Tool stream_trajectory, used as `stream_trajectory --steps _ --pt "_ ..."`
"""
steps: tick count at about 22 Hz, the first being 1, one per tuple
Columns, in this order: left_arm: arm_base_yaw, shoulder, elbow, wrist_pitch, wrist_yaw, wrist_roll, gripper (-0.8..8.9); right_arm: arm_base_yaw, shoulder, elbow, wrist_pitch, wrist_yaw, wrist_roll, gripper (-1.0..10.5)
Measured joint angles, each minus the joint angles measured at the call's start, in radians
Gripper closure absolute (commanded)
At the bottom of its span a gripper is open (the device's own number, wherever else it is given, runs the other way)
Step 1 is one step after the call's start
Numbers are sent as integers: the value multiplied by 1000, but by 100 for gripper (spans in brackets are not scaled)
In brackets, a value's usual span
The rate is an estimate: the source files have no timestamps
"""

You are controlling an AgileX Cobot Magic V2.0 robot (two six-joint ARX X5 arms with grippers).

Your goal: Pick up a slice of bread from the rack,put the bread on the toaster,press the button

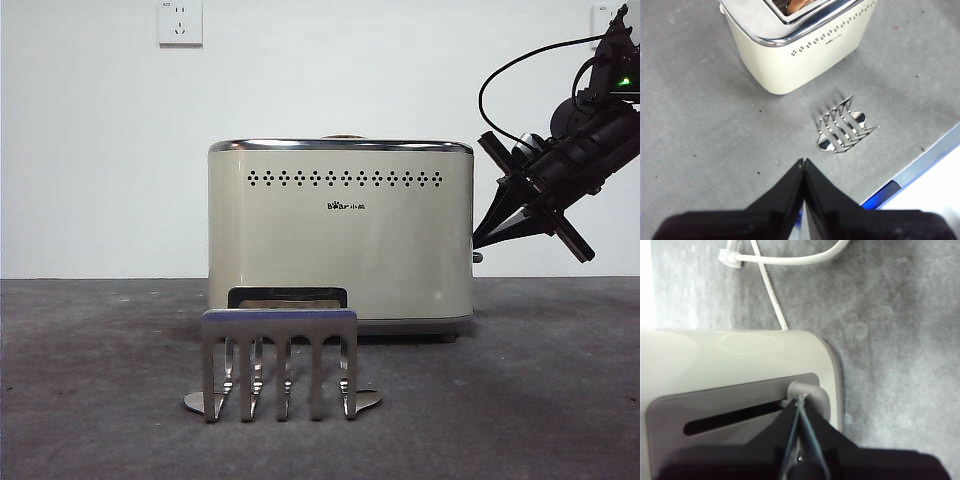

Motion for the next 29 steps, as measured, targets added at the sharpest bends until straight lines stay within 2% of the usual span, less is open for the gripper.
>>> stream_trajectory --steps 4,17,26,29 --pt "0 0 0 0 0 0 822 -2 10 0 14 -38 0 954" --pt "0 0 0 0 2 0 822 1 -37 13 -24 -3 0 954" --pt "0 0 0 0 2 0 818 1 -228 26 -43 14 0 954" --pt "0 4 0 0 2 0 818 1 -341 26 -83 76 -3 954"
